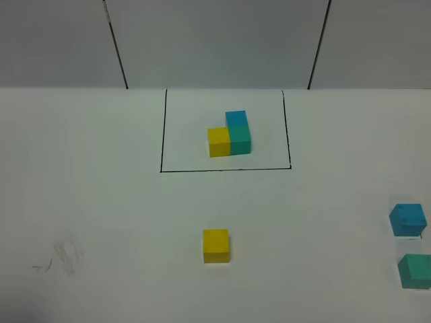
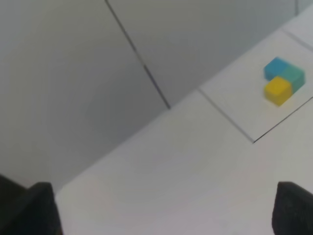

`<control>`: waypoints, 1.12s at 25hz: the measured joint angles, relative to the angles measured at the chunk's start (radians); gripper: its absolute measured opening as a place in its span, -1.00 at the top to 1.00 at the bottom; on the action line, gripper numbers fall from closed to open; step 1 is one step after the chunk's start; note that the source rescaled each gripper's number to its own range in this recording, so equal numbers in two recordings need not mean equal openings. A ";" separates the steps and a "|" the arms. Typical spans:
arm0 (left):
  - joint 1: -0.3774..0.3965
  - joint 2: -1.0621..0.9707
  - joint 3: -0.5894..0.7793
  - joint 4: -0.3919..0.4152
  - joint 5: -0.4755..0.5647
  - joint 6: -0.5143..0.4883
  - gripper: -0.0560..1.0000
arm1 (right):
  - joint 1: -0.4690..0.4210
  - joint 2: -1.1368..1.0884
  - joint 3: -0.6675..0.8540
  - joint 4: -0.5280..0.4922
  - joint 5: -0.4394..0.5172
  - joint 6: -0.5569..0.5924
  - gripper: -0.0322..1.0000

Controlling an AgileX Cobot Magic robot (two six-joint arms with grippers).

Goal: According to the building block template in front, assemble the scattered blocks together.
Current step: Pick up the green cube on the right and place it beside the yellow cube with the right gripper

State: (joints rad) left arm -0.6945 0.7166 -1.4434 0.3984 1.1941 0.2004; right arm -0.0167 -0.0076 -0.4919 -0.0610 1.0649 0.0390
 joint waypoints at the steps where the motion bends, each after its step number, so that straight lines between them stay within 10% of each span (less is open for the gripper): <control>1: 0.000 -0.031 0.000 -0.043 0.000 0.017 -0.88 | 0.000 0.000 0.000 0.000 0.000 0.000 0.92; 7: 0.069 -0.163 -0.001 -0.205 0.001 0.049 -0.81 | 0.000 0.000 0.000 0.000 0.000 0.000 0.92; 18: 0.475 -0.325 0.236 -0.373 0.001 0.211 -0.72 | 0.000 0.000 0.000 0.000 0.000 0.000 0.92; 28: 0.523 -0.609 0.599 -0.417 0.000 0.047 -0.66 | 0.000 0.000 0.000 0.000 0.000 0.000 0.92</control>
State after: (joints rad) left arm -0.1719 0.1071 -0.8442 -0.0186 1.1940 0.2474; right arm -0.0167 -0.0076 -0.4919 -0.0610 1.0649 0.0390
